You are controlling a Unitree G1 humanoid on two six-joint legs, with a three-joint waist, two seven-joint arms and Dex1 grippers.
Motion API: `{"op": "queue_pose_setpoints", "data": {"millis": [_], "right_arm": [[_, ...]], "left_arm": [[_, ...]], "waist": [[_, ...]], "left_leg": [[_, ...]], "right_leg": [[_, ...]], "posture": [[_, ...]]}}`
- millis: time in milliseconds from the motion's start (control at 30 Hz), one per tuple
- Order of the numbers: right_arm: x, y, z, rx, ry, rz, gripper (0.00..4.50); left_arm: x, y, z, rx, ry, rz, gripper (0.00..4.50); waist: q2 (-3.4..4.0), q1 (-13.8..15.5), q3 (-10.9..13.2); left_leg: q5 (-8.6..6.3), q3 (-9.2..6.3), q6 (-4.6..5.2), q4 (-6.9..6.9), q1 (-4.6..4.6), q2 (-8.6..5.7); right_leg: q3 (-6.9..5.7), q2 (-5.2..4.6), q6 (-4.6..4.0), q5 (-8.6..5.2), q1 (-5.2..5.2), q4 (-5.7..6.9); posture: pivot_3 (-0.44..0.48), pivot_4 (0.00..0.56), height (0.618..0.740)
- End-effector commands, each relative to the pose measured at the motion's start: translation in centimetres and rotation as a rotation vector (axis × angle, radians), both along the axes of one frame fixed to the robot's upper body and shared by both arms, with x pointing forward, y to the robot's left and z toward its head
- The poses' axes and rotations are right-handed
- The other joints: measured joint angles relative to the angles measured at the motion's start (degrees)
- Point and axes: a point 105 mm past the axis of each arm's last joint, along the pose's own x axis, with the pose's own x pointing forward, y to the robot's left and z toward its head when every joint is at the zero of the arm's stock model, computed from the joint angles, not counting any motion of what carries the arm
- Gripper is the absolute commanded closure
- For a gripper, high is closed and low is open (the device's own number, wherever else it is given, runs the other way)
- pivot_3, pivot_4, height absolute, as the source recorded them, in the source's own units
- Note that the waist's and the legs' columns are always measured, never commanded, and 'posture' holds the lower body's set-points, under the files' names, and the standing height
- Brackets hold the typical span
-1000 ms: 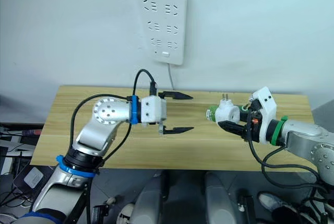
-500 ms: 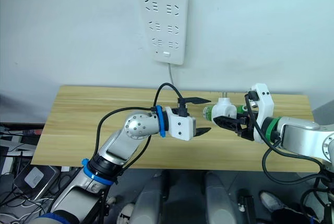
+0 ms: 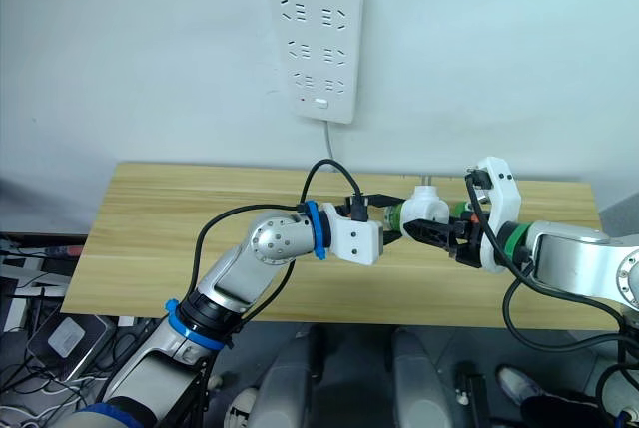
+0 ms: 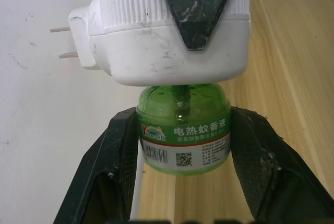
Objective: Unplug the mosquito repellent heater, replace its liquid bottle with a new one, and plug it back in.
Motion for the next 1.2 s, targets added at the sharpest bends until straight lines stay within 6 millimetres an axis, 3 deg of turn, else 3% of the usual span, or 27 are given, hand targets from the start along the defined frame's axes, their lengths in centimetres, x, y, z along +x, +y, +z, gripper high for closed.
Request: {"op": "queue_pose_setpoints", "data": {"millis": [33, 233, 300, 400, 667, 867, 967, 1200], "right_arm": [[-0.6, 0.9, 1.2, 0.026, -0.039, 0.045, 1.52], [-0.6, 1.4, 1.7, 0.008, -0.072, 0.078, 1.52], [-0.6, 1.5, 2.0, 0.010, -0.086, 0.091, 0.80], [-0.5, 1.5, 2.3, 0.014, -0.102, 0.087, 0.07], [-0.8, 1.2, 3.8, 0.020, -0.161, 0.084, 0.07], [-2.3, 1.0, 4.4, -0.013, -0.246, 0.086, 0.07], [-2.8, 1.4, 4.5, -0.038, -0.309, 0.090, 0.07], [-2.1, 1.3, 5.2, -0.180, -0.671, -0.070, 0.07]], "left_arm": [[-0.8, -0.8, 0.6, -0.021, -0.030, -0.033, 2.27], [-0.3, -0.9, 1.4, -0.054, -0.068, -0.008, 2.27], [-0.1, -0.8, 1.4, -0.056, -0.073, -0.003, 2.27], [0.2, -0.7, 1.5, -0.072, -0.088, 0.009, 2.27], [1.2, -0.2, 2.2, -0.187, -0.079, 0.070, 2.27], [2.0, 0.3, 3.5, -0.416, 0.037, 0.127, 2.27], [2.3, 0.5, 4.1, -0.542, 0.146, 0.160, 2.27], [0.9, 0.2, 5.8, -0.879, 0.524, 0.060, 2.27]], "waist": [[0.00, 0.00, 0.00], [0.00, -0.03, 0.00], [0.00, 0.00, 0.00], [0.00, 0.01, 0.00], [0.00, 0.00, 0.00], [-0.01, -0.01, -0.01], [-0.02, -0.12, -0.01], [-0.10, -0.23, -0.23]], "left_leg": [[0.00, 0.00, 0.00, 0.00, 0.00, 0.00], [0.01, 0.00, 0.01, 0.00, 0.00, -0.01], [0.01, -0.01, 0.02, 0.00, 0.00, -0.01], [0.01, -0.02, 0.02, 0.00, -0.01, -0.02], [0.02, -0.02, 0.03, -0.01, -0.01, -0.07], [0.02, -0.04, 0.05, -0.02, -0.04, -0.13], [0.03, -0.03, 0.04, -0.01, -0.04, -0.13], [0.18, -0.07, -0.14, -0.01, -0.04, -0.17]], "right_leg": [[0.00, 0.00, 0.00, 0.00, 0.00, 0.00], [0.01, -0.02, 0.00, 0.00, 0.00, -0.01], [0.00, -0.02, 0.00, 0.00, 0.00, -0.01], [0.00, -0.03, 0.00, 0.00, 0.00, -0.01], [-0.03, -0.32, 0.00, 0.00, 0.00, 0.00], [-0.10, -0.43, 0.01, 0.00, 0.00, -0.01], [-0.11, -0.44, 0.01, 0.00, 0.00, -0.01], [-0.14, -0.43, 0.03, -0.02, 0.00, 0.00]], "posture": [[-0.010, 0.337, 0.740], [-0.009, 0.339, 0.740], [-0.013, 0.339, 0.740], [-0.013, 0.339, 0.740], [-0.037, 0.337, 0.740], [-0.046, 0.333, 0.740], [-0.051, 0.330, 0.740], [-0.049, 0.316, 0.740]]}}
